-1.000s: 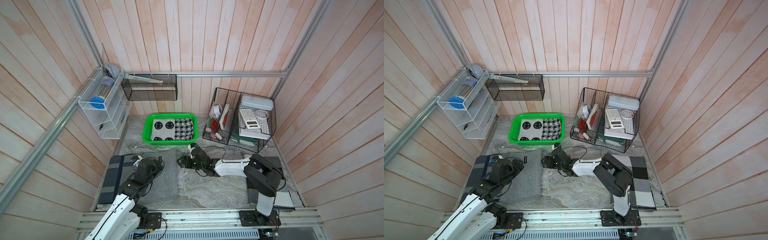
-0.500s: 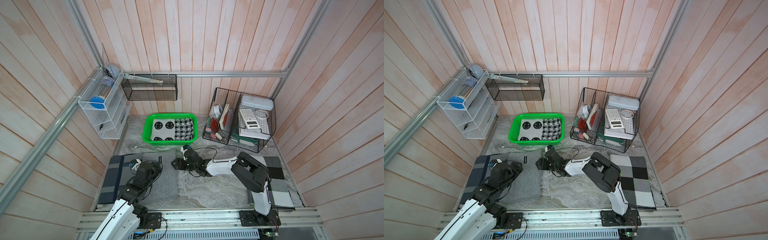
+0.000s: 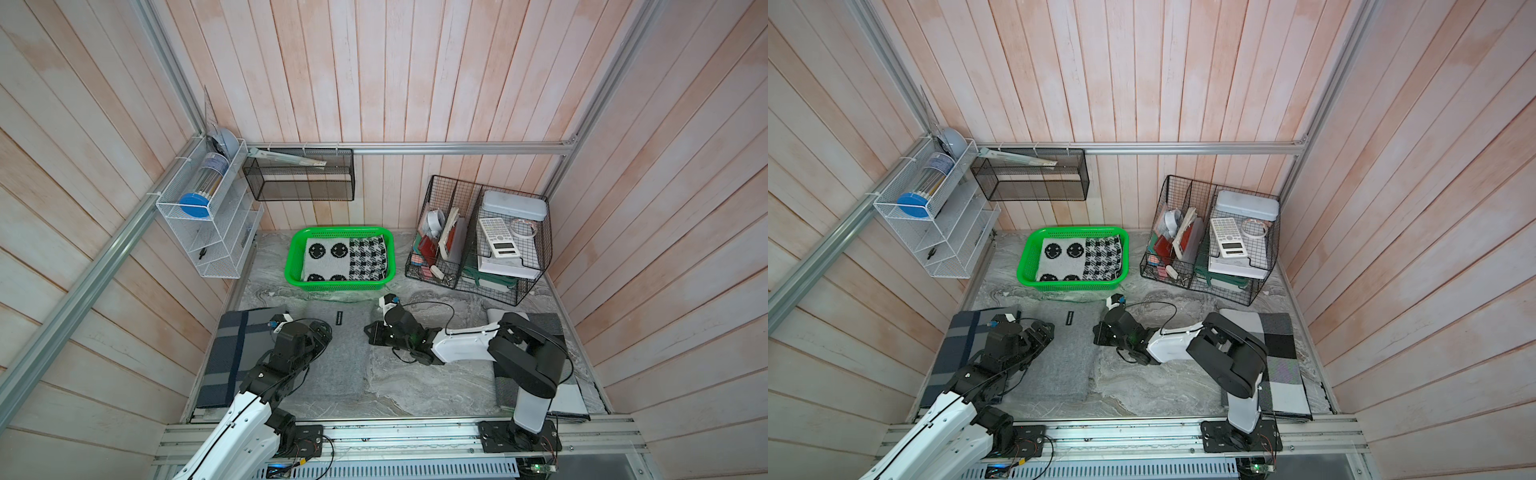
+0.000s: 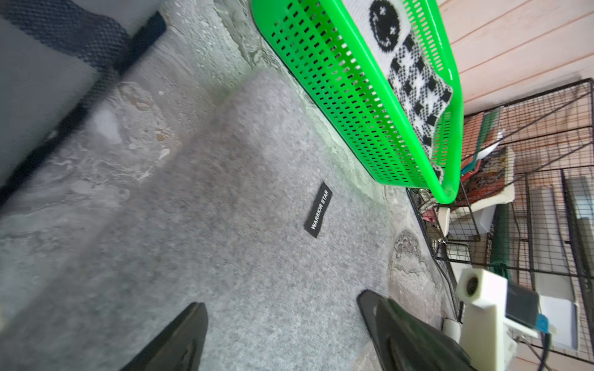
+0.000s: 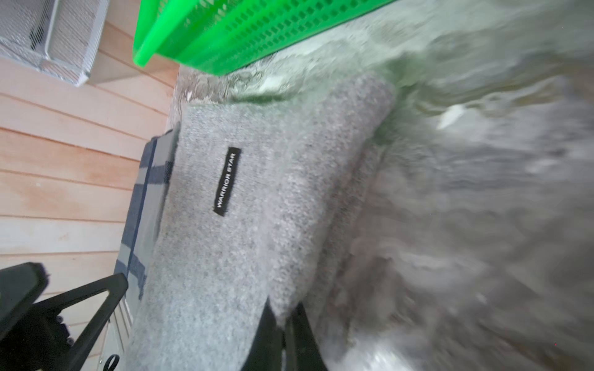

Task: Put the folded scarf in the basket
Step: Adjust the scarf at the center of the board.

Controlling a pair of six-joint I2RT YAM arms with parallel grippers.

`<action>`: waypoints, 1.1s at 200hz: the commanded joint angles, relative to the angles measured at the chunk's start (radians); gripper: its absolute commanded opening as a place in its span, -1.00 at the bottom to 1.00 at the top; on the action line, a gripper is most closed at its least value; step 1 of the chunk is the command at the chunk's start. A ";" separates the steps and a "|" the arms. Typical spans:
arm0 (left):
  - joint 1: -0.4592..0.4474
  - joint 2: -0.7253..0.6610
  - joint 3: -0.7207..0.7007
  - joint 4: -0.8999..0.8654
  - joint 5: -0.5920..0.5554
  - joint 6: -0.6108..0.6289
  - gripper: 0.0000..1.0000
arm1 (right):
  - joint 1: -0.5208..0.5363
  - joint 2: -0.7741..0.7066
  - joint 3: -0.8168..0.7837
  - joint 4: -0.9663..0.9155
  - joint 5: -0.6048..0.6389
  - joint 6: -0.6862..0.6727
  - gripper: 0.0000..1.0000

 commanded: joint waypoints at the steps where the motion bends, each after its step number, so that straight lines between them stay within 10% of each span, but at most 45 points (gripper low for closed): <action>1: -0.028 0.018 -0.019 0.093 0.066 0.021 0.75 | -0.008 -0.117 -0.109 -0.071 0.136 0.065 -1.00; 60: -0.186 0.172 0.032 0.146 -0.027 -0.001 0.75 | -0.014 -0.522 -0.410 -0.387 0.327 0.261 -0.98; 86: -0.222 0.190 0.038 0.138 -0.062 -0.025 0.76 | -0.014 -0.716 -0.531 -0.409 0.327 0.265 -0.13; 120: -0.235 0.178 0.038 0.037 -0.076 -0.095 0.77 | -0.017 -0.887 -0.587 -0.469 0.386 0.189 0.32; 220: -0.487 0.065 -0.109 0.023 -0.118 -0.357 0.90 | -0.411 -0.687 -0.469 -0.297 0.084 -0.151 0.54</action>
